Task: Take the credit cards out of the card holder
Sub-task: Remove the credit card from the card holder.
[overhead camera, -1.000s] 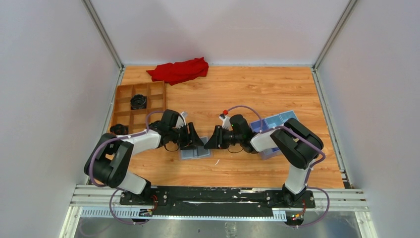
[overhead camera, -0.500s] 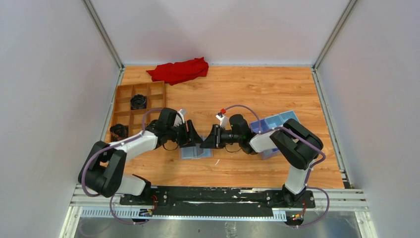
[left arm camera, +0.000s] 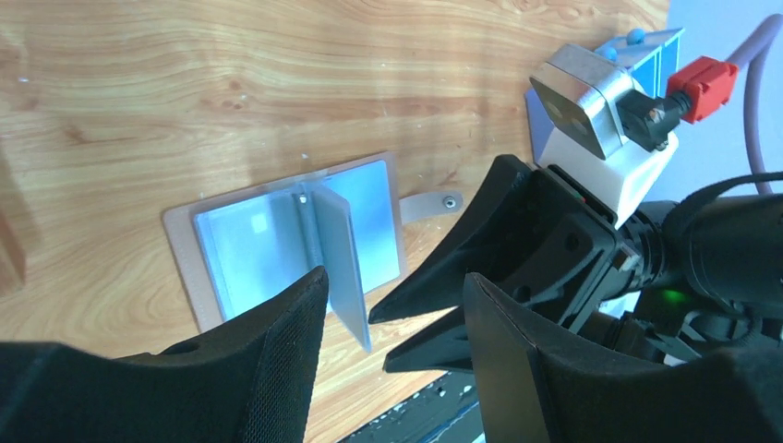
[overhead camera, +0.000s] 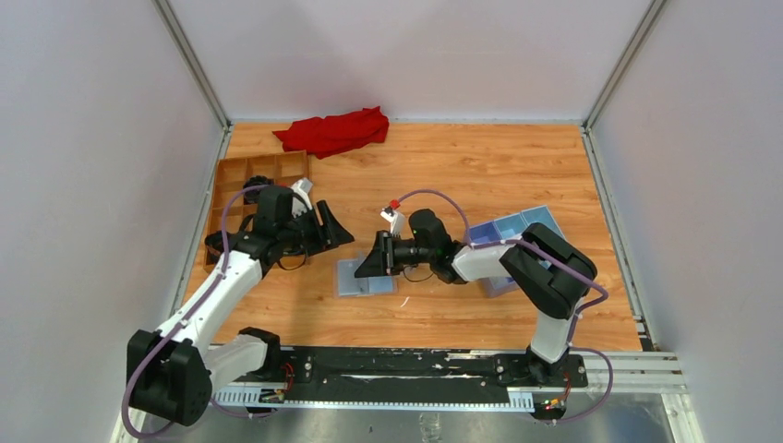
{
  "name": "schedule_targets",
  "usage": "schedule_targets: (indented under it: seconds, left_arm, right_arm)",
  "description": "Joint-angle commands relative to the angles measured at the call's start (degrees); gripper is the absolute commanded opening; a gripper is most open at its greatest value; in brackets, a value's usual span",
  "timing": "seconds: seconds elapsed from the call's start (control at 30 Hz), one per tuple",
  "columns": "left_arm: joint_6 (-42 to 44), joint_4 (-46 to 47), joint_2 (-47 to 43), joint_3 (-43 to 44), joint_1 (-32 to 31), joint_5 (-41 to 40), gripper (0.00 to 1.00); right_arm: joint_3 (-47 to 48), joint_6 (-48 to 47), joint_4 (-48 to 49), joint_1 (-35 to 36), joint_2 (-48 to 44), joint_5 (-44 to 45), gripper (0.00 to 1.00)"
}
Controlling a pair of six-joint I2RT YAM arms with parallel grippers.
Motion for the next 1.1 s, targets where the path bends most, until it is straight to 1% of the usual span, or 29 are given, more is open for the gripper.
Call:
schedule_targets:
  seconds: [0.0, 0.17, 0.37, 0.5, 0.6, 0.77, 1.07]
  left_arm:
    - [1.8, -5.2, -2.2, 0.0, 1.5, -0.8, 0.6]
    - [1.4, -4.5, -1.8, -1.3, 1.5, 0.8, 0.59]
    - [0.4, -1.4, -1.5, -4.0, 1.5, 2.7, 0.6]
    - [0.1, 0.8, 0.7, -6.1, 1.5, 3.9, 0.61]
    - [-0.9, 3.2, 2.4, -8.7, 1.5, 4.3, 0.65]
    - [-3.8, 11.5, 4.4, -13.7, 1.1, 6.5, 0.63]
    - [-3.9, 16.4, 11.2, -14.1, 0.2, 6.6, 0.63]
  right_arm:
    - [4.1, -3.2, -4.7, 2.5, 2.3, -0.2, 0.39]
    - [4.9, -3.3, -5.2, 2.6, 3.2, -0.5, 0.39]
    - [3.2, -6.3, -9.0, 1.9, -0.1, 1.5, 0.4]
    - [0.9, -7.1, -10.2, 0.0, -2.6, 2.3, 0.4]
    - [-2.1, -7.2, -10.2, -2.2, -4.7, 2.8, 0.4]
    - [-6.3, -7.5, -10.2, -5.9, -7.8, 3.1, 0.4]
    - [-7.9, -7.7, -10.5, -7.1, -8.6, 3.3, 0.4]
